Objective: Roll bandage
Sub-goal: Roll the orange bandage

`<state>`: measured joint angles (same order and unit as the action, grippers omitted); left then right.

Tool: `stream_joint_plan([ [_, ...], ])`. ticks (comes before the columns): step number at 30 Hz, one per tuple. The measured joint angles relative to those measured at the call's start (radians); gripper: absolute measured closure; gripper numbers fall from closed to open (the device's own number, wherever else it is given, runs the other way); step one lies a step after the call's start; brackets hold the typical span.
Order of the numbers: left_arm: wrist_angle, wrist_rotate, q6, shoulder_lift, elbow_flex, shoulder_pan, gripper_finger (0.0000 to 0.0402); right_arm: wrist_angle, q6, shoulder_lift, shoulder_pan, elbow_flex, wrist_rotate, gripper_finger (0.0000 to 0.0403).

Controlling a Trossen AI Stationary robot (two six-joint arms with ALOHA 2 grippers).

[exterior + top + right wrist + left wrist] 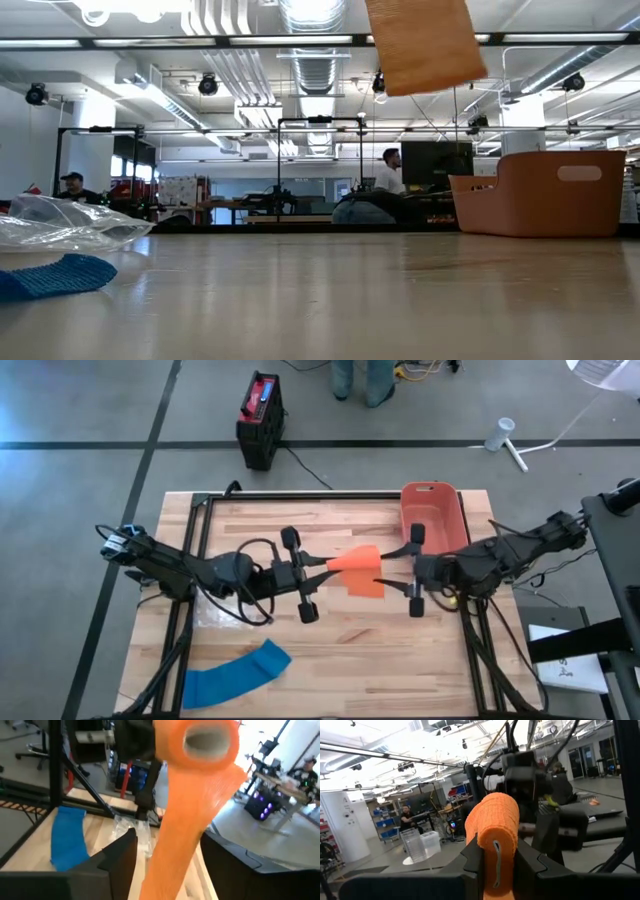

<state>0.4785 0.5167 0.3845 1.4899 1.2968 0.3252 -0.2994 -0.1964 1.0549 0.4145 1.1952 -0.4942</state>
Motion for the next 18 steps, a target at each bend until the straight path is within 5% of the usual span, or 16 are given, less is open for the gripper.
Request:
stream_joint_plan([
  [18,-0.01,0.034,0.027,-0.002,0.0,-0.008,0.0351,0.216,-0.047,0.023,0.051,0.014,-0.059,0.0214],
])
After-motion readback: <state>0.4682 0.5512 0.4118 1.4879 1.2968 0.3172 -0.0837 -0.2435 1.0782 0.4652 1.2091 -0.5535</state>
